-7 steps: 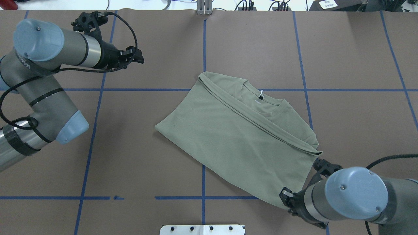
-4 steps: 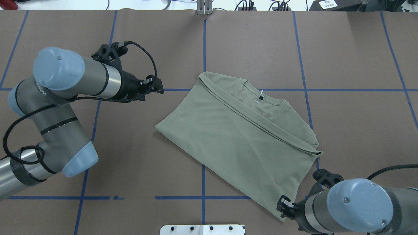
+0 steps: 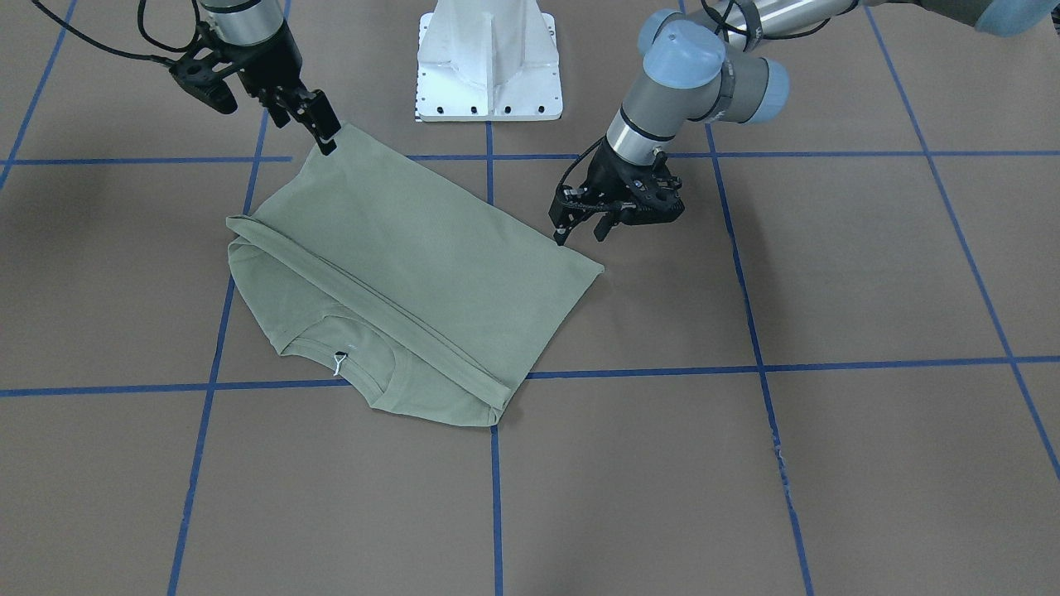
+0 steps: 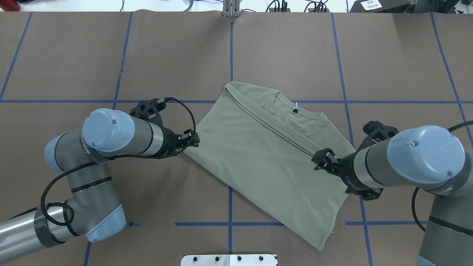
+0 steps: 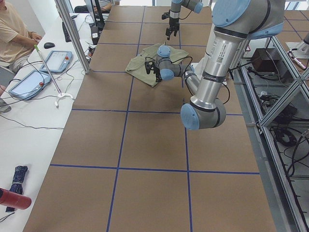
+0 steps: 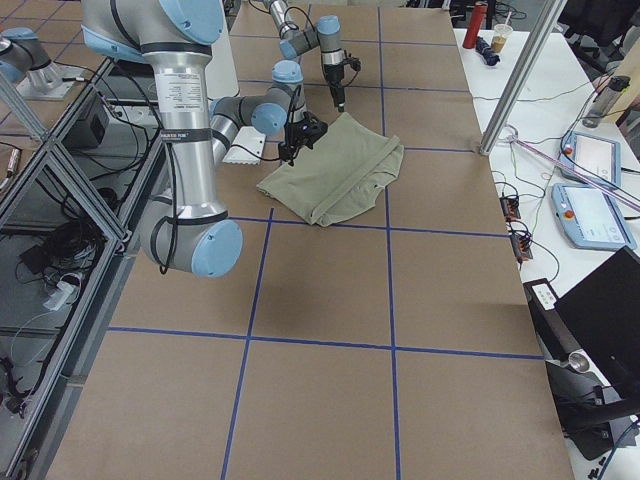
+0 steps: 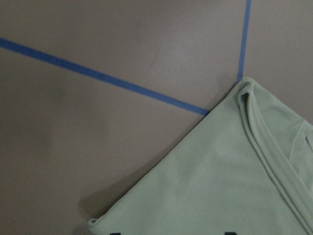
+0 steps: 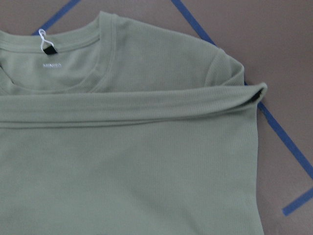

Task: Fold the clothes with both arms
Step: 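Grasp the shirt's side edge with the left gripper while the right gripper holds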

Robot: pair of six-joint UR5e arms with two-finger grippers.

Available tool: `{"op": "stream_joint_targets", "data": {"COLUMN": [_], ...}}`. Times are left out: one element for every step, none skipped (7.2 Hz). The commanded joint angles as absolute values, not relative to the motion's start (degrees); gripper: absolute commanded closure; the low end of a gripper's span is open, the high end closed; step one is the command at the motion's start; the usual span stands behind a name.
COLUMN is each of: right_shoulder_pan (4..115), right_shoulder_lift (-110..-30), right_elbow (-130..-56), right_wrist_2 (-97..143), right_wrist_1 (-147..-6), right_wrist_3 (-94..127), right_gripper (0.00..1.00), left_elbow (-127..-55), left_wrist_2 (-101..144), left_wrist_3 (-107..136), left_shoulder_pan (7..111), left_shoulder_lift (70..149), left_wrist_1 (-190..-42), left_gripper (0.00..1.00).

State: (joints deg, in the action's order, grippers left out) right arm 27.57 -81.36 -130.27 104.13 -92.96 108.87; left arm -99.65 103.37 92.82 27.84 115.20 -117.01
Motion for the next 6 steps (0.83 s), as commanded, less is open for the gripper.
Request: {"op": "stream_joint_targets", "data": {"right_shoulder_pan": [30.5,30.5,30.5,30.5,30.5,30.5], "right_shoulder_lift": [-78.7,-78.7,-78.7,-78.7,-78.7,-78.7], "right_elbow": [-126.7,-126.7,-126.7,-126.7,-126.7,-126.7], "right_wrist_2": [104.1,104.1,104.2,104.1,104.1,104.1], "right_wrist_1": [-92.9,-92.9,-92.9,-92.9,-92.9,-92.9], "right_wrist_3": [105.8,105.8,105.8,105.9,106.0,106.3], "right_gripper": [0.00,0.00,0.00,0.00,0.00,0.00], "left_elbow": [-96.0,-95.7,-95.7,-95.5,-95.5,-95.5], "left_wrist_2": [102.7,102.7,102.7,102.7,102.5,101.5], "left_wrist_3": [93.0,92.9,92.9,92.8,92.7,92.4], "left_shoulder_pan": [27.2,27.2,27.2,27.3,27.3,28.0], "left_shoulder_lift": [117.1,117.2,117.2,117.2,117.0,116.7], "left_wrist_1": [-117.1,-117.1,-117.1,-117.1,-117.1,-117.0], "left_gripper": [0.30,0.34,0.45,0.80,1.00,1.00]}}
